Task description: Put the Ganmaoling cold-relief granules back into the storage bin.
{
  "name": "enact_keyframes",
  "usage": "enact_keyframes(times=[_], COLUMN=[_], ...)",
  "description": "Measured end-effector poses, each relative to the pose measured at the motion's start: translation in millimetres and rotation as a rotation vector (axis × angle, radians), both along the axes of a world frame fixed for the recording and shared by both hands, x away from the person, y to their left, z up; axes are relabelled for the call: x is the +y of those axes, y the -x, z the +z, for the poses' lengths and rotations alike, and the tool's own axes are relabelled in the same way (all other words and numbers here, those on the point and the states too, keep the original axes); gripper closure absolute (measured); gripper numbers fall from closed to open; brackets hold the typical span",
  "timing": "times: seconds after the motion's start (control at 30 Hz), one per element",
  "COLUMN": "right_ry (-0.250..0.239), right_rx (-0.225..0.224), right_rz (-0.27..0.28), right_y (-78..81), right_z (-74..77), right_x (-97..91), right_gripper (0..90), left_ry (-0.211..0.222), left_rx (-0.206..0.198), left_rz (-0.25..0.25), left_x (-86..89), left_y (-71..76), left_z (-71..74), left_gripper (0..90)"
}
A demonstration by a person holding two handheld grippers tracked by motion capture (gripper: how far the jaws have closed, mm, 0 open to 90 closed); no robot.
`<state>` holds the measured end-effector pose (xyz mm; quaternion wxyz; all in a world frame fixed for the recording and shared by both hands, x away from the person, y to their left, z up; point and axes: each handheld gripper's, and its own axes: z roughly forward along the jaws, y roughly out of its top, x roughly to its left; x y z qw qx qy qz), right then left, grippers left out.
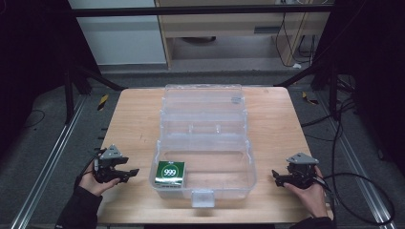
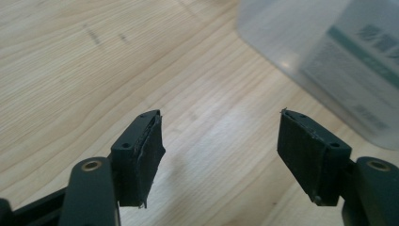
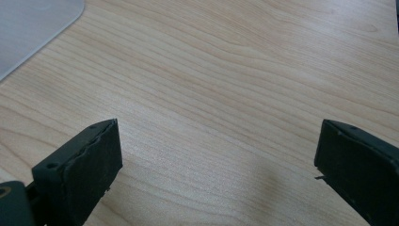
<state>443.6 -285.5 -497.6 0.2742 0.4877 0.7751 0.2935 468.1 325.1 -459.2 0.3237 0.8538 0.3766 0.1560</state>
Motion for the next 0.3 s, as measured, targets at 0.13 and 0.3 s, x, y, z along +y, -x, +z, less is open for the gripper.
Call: enact_keyframes(times=[0.13, 0.3], right_ry=[-0.001, -0.005], right_rx=[-0.001, -0.002], right_rz=[-0.002, -0.009], right_y=[0.1, 0.4], right_z=[0.1, 0.1], right_x=[-1.3, -1.7], right_gripper=[1.7, 1.7], left_ry=[0.03, 0.042], left_rx=[-0.028, -0.057], left_rz=[0.097, 0.195], left_x=[6.5, 13.9], left_y=[-0.3, -0.4], left_z=[-3.3, -8.3], left_gripper=[32.6, 32.9])
